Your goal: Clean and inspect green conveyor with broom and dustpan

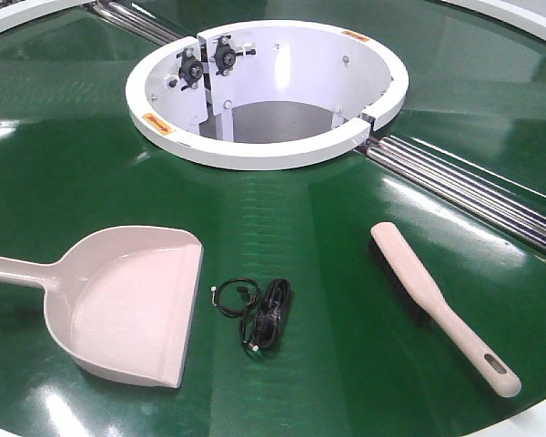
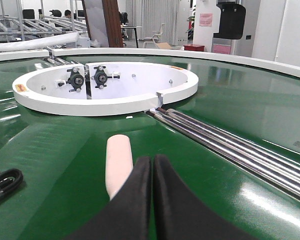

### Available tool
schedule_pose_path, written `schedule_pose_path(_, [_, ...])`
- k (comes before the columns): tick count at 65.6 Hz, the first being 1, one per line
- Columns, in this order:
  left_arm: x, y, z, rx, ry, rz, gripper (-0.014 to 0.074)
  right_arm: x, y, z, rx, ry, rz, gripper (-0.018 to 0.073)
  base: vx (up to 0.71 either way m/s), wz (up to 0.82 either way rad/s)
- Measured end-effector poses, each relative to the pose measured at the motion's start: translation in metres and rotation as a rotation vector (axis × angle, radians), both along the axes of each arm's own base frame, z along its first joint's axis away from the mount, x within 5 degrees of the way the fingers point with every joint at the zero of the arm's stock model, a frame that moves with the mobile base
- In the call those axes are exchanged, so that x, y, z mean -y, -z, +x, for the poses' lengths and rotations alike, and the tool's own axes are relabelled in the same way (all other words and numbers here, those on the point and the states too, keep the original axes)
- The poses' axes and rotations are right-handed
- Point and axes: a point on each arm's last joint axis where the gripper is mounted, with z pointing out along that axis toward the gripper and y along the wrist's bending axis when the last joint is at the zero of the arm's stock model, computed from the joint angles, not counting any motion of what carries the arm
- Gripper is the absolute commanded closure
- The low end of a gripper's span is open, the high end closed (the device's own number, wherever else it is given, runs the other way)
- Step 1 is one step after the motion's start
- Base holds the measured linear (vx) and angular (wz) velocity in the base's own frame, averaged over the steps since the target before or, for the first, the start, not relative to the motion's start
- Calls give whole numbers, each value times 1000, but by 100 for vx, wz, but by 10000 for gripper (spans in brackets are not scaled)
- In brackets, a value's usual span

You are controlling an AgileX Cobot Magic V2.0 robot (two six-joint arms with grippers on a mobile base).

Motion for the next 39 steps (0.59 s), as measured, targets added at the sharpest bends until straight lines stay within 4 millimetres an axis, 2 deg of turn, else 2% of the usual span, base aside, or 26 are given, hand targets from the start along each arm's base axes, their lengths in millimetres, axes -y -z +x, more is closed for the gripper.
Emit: schedule_pose_path(39, [0,0,0,0,0,0,602,0,0,0,0,0,0,568,0,0])
